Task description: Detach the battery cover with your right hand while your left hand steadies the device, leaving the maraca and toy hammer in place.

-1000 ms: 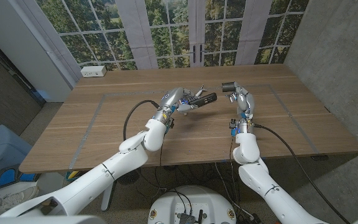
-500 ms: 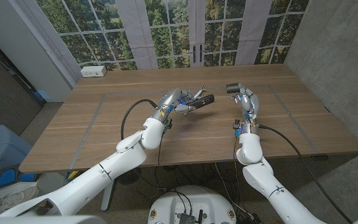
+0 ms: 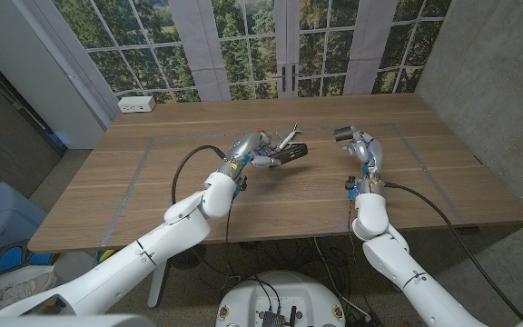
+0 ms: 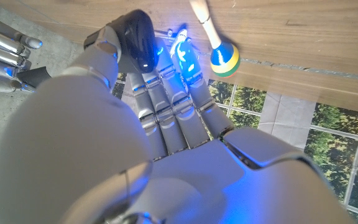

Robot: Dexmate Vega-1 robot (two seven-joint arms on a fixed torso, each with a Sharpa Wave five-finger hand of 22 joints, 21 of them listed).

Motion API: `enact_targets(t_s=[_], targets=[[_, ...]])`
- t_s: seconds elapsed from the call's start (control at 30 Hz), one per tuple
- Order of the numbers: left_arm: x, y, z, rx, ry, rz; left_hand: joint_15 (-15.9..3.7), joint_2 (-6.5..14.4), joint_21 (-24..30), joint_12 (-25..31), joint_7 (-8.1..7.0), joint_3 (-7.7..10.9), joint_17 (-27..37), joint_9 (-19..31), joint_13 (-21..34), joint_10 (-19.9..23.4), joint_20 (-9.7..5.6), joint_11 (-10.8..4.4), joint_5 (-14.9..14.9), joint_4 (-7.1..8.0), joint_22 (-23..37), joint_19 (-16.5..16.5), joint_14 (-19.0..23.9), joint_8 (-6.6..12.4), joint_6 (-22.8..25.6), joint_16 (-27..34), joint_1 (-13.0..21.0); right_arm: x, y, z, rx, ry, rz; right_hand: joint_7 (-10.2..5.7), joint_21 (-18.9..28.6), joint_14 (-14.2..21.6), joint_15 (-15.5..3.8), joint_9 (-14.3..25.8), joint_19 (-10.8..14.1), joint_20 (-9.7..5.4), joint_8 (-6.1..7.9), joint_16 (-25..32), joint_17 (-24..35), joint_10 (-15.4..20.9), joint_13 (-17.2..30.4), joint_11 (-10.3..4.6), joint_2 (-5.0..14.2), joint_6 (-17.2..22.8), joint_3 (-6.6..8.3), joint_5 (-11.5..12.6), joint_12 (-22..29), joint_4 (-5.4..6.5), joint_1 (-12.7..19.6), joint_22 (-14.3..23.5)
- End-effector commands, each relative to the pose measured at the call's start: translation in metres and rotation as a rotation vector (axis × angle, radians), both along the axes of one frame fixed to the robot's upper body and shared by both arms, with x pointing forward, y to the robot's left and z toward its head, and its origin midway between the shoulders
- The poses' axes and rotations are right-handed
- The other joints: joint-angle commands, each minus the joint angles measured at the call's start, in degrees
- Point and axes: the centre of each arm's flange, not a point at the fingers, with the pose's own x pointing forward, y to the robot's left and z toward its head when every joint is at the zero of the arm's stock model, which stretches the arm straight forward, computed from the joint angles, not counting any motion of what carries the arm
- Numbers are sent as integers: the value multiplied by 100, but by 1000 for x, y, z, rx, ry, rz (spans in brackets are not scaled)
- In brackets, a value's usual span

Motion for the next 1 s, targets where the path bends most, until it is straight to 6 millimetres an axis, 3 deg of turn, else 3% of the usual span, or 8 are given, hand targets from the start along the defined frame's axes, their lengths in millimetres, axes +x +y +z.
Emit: enact_targets(t_s=[0.03,0.17,0.43,0.67,1.0], targets=[[-5,13,-6,-6,67,33,-474,1032,64,-7,8,45,18,27,18,205,-687,-177,21,18,18,-43,465,15,29,-14,1079,4,-9,-4,-64,139,-38,113,44,-33,-305,-19,-26,-308,-25,59,16,260,-18,-484,20,84,228,20,37,-247,-75,-8],[-6,19,-9,-22,80,40,-474,1031,74,-8,-6,48,20,28,15,221,-682,-182,22,20,15,-45,469,17,38,-16,1077,6,-9,-2,-107,208,-40,140,62,-99,-298,-83,-56,-287,-68,116,9,220,-250,-515,22,52,248,11,-171,-277,-96,-13],[-9,33,-15,-64,122,63,-473,1030,94,-17,-11,50,17,29,3,236,-672,-202,26,28,12,-47,470,18,51,-26,1063,11,-11,0,-192,336,-64,189,72,-180,-303,-184,-118,-241,-150,191,-6,258,-725,-438,43,11,294,-1,-587,-326,-119,-26],[-7,41,-23,-87,172,69,-472,1026,102,-31,-19,56,38,29,-13,252,-676,-223,32,31,2,-75,507,15,58,-10,1050,16,-11,-1,-251,395,-107,210,80,-300,-307,-335,-161,-208,-268,223,-29,326,-1252,-377,35,43,382,-22,-1037,-443,-124,-38],[-7,46,-31,-80,205,114,-471,1008,82,-55,-42,62,76,29,-35,261,-658,-281,40,40,-16,-150,516,17,90,-1,1006,16,-10,1,-327,445,-159,220,104,-306,-309,-460,-159,-183,-376,245,-39,377,-1335,-356,25,90,442,-44,-1165,-561,-129,-41]])
